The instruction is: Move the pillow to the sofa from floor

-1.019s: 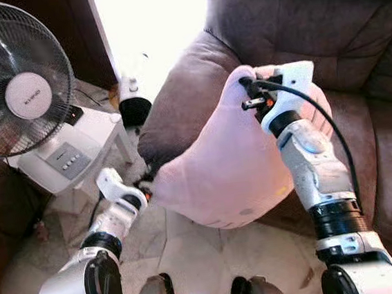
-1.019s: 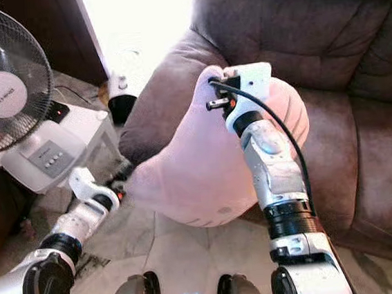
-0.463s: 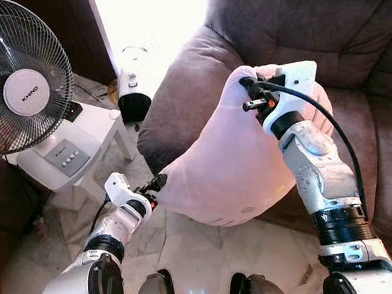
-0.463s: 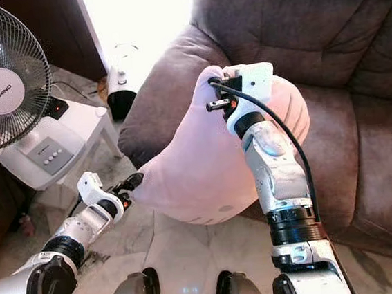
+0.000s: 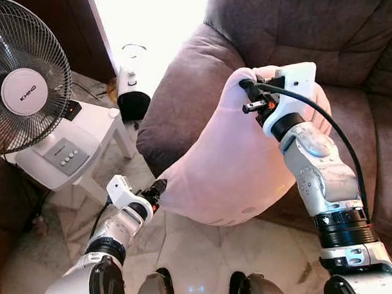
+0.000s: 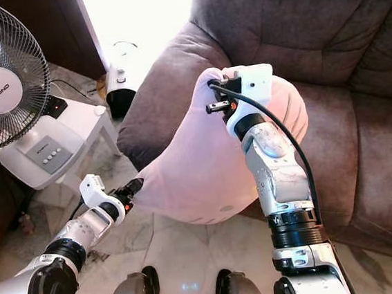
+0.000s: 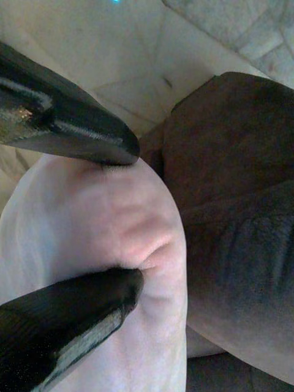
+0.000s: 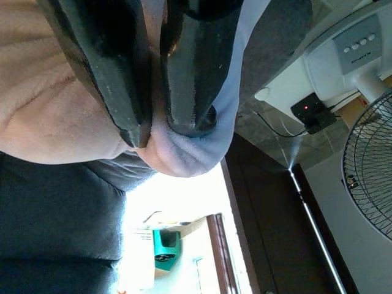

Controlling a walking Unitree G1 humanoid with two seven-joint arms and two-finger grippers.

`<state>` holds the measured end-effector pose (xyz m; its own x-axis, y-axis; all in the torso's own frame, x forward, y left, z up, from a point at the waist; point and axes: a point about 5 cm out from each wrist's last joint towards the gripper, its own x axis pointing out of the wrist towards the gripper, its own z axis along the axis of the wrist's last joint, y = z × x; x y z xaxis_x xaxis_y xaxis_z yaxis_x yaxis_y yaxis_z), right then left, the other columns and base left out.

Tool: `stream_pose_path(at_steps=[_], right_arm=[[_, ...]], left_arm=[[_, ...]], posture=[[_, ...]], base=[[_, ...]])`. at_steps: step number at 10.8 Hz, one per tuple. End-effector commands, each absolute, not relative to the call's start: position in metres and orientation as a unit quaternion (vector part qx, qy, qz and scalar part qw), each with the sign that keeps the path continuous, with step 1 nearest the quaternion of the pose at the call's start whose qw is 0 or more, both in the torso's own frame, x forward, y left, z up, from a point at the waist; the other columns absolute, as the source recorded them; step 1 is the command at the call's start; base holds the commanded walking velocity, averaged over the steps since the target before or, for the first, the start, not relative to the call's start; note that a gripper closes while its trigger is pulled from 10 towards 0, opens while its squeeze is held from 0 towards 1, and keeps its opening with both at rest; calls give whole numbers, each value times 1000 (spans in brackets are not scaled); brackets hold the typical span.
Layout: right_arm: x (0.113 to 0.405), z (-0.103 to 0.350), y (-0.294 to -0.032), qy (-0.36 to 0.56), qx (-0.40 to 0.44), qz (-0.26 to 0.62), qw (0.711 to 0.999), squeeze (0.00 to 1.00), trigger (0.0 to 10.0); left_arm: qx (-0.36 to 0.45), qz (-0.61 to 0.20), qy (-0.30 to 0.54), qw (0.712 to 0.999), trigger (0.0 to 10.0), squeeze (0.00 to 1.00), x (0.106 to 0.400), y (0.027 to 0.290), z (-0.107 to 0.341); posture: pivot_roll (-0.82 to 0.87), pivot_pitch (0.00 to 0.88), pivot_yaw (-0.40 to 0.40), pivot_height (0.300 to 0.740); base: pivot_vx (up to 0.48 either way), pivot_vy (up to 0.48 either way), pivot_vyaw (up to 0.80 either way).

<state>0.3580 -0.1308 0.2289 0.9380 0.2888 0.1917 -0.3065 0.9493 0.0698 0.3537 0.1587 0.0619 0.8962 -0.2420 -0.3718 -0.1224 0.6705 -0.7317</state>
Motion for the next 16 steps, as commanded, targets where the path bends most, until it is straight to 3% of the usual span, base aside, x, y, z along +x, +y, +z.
stream_pose_path(at_steps=[1, 2, 3, 4, 16], right_arm=[[350, 255, -130, -151, 56, 159, 974, 0, 10000], [350, 255, -130, -152, 56, 159, 974, 0, 10000], [351, 256, -130, -152, 56, 159, 974, 0, 10000], [352, 256, -131, -152, 55, 158, 974, 0, 10000], [360, 243, -128, -139, 63, 157, 976, 0, 10000]], left_arm=[[-402, -14, 259, 878, 10000, 0, 340, 162, 43], [-403, -10, 260, 877, 10000, 0, 338, 164, 40], [-403, -12, 262, 877, 5686, 0, 338, 163, 39], [-403, -16, 259, 878, 0, 0, 338, 162, 40], [-418, -26, 200, 886, 0, 0, 346, 176, 57]], posture=[[46, 317, -55, 704], [46, 316, -55, 704], [43, 317, -55, 704], [46, 313, -54, 704], [84, 257, -40, 704]], base=[[0, 0, 0], [0, 0, 0], [0, 0, 0], [0, 0, 0], [0, 0, 0]])
